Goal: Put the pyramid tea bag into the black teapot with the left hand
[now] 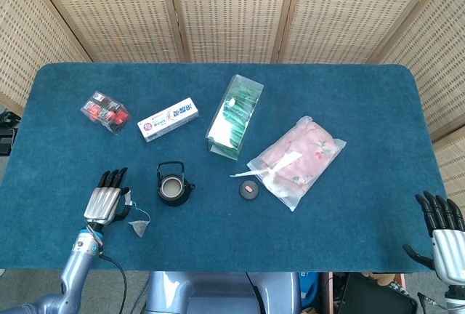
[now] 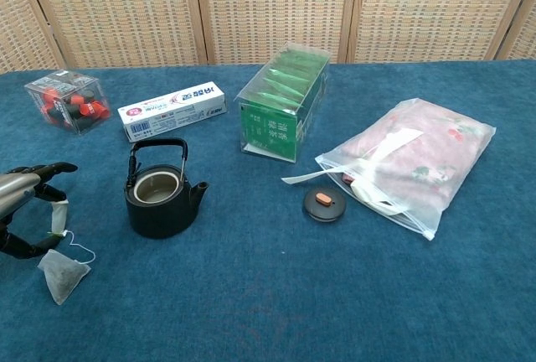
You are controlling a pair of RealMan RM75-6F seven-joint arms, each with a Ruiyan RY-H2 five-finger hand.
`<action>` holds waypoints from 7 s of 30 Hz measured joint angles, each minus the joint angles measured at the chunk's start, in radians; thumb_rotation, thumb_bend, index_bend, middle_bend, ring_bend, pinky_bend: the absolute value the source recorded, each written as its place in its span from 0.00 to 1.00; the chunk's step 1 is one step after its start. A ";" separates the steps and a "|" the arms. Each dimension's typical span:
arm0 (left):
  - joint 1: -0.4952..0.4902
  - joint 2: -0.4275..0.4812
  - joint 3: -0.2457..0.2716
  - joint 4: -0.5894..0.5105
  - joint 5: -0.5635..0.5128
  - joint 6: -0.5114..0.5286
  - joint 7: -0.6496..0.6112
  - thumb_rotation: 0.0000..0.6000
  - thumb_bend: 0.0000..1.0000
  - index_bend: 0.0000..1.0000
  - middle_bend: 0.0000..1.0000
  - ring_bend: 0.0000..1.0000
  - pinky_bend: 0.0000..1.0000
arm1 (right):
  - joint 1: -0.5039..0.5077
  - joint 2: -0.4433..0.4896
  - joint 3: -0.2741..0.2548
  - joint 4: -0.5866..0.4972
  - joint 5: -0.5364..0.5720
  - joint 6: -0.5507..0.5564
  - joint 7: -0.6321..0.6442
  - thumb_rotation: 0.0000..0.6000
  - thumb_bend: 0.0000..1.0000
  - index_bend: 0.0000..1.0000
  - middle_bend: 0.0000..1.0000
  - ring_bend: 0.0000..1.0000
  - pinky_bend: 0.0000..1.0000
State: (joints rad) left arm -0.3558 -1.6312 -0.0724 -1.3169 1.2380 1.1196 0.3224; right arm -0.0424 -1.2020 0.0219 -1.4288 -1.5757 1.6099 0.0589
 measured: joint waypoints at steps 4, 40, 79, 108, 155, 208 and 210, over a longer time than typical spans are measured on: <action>0.000 0.014 -0.004 -0.018 0.007 0.014 -0.001 1.00 0.38 0.59 0.04 0.00 0.00 | 0.002 -0.001 0.000 0.003 -0.002 -0.002 0.004 1.00 0.07 0.09 0.14 0.00 0.08; -0.048 0.281 -0.083 -0.492 0.296 0.215 -0.035 1.00 0.38 0.60 0.05 0.00 0.00 | 0.006 -0.020 -0.001 0.052 -0.014 0.003 0.058 1.00 0.07 0.09 0.14 0.00 0.08; -0.117 0.254 -0.086 -0.448 0.205 0.145 0.002 1.00 0.38 0.60 0.05 0.00 0.00 | 0.004 -0.012 -0.001 0.035 0.003 -0.010 0.039 1.00 0.07 0.09 0.14 0.00 0.08; 0.034 0.203 0.106 -0.379 0.207 0.209 0.138 1.00 0.38 0.50 0.03 0.00 0.00 | 0.004 -0.013 -0.002 0.036 -0.001 -0.009 0.039 1.00 0.07 0.09 0.14 0.00 0.08; -0.131 0.363 0.061 -0.680 -0.102 -0.024 0.649 1.00 0.70 0.14 0.78 0.67 0.63 | -0.001 -0.015 -0.005 0.044 -0.005 0.001 0.049 1.00 0.07 0.09 0.14 0.00 0.08; -0.313 0.278 0.103 -0.672 -0.321 0.029 0.682 1.00 0.70 0.13 0.78 0.67 0.63 | -0.009 -0.012 -0.003 0.039 0.001 0.004 0.043 1.00 0.07 0.09 0.14 0.00 0.08; -0.320 0.273 0.100 -0.663 -0.339 0.025 0.682 1.00 0.70 0.13 0.78 0.67 0.63 | -0.010 -0.012 -0.003 0.041 0.003 0.003 0.044 1.00 0.07 0.09 0.14 0.00 0.08</action>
State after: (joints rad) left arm -0.6763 -1.3587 0.0278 -1.9797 0.8995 1.1445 1.0043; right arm -0.0521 -1.2143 0.0191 -1.3883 -1.5730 1.6129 0.1032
